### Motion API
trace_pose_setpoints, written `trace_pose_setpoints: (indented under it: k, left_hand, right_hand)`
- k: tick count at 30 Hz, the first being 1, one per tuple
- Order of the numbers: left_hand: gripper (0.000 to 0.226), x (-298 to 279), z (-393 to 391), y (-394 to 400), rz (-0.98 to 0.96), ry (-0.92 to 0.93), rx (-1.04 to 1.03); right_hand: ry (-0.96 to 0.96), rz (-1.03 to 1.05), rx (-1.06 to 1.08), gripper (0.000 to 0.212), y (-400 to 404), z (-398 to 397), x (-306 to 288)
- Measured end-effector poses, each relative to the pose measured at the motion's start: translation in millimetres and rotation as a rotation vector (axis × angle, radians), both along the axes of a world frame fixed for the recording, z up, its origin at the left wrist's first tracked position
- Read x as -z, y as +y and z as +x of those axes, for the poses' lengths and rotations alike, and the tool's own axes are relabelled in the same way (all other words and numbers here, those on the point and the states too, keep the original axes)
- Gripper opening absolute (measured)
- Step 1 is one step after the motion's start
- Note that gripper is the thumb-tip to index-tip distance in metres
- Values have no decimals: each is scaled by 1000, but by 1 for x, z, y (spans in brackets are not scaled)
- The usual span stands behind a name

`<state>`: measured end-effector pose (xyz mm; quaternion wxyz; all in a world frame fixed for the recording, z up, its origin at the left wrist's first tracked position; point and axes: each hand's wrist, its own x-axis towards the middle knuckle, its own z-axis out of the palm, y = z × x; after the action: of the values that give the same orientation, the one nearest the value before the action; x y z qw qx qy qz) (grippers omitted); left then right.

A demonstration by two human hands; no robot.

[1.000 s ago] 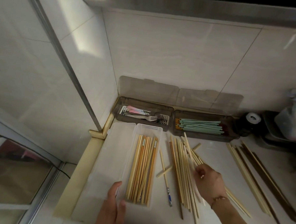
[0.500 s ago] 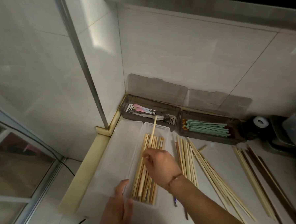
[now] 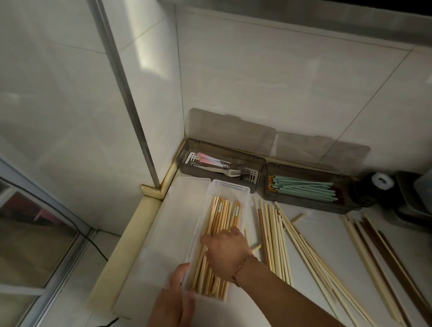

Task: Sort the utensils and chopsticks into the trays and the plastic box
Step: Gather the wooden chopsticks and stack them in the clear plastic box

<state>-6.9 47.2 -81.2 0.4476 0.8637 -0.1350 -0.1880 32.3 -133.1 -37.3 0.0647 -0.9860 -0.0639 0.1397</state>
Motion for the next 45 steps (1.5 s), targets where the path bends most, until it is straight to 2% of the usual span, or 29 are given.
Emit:
trace_pose_setpoints:
  k: [3, 5, 6, 8, 10, 12, 14, 19, 21, 23, 25, 28, 29, 31, 33, 35, 38, 41, 44, 45]
  left_hand:
    - [66, -2, -1, 0, 2, -13, -4]
    - [65, -3, -3, 0, 12, -9, 2]
    - [66, -3, -3, 0, 11, -3, 6]
    - [68, -1, -4, 0, 10, 1, -3]
    - [69, 1, -3, 0, 4, 5, -10]
    - [66, 2, -3, 1, -3, -10, -6]
    - [66, 2, -3, 2, -9, -20, -8]
    - [62, -2, -5, -3, -59, -53, -36]
    - [72, -5, -6, -5, -70, -67, -44]
    - [85, -7, -6, -6, -66, -74, -65]
    - [85, -9, -5, -7, -54, -63, -70]
    - [68, -4, -5, -6, -22, -50, -58]
    - [69, -2, -4, -5, -15, -34, -59]
    - [72, 4, -3, -3, -5, -17, -50]
    - [63, 8, -2, 0, -3, -35, -24]
    - [59, 10, -1, 3, -12, -44, -7]
    - [64, 11, 0, 0, 29, -29, 8]
    - [54, 5, 0, -4, -43, -46, -104]
    - [82, 5, -1, -2, -51, -23, -110]
    - [83, 3, -2, -1, -32, -20, -104]
  right_hand:
    - [-361, 312, 16, 19, -19, -24, -1]
    - [-614, 384, 183, 15, -41, -48, 5]
    - [-663, 373, 334, 15, -54, -61, 10]
    - [-610, 335, 696, 18, -79, -83, 15]
    - [-418, 246, 945, 10, -102, -101, 20]
    - [-208, 137, 973, 11, -114, -113, 27]
    - [-83, 76, 938, 18, -113, -121, 32]
    - [-54, 13, 993, 18, -95, -120, 29]
    - [-21, 20, 1028, 20, -93, -118, 28]
    - [2, 79, 1071, 20, -96, -115, 26]
    - [-38, 201, 1090, 17, -100, -114, 21]
    - [-155, 334, 1024, 8, -100, -113, 9]
    - [-201, 354, 975, 13, -96, -111, 4]
    - [-357, 410, 809, 24, -85, -103, -8]
    - [-515, 517, 644, 23, -66, -88, -23]
    - [-553, 598, 512, 19, -44, -69, -37]
    - [-469, 538, 311, 22, -16, -42, -44]
    - [-294, 334, 206, 24, -4, -23, -30]
    - [-124, 162, 194, 26, -5, -15, -17]
    - [-98, 144, 187, 25, -5, -13, -14]
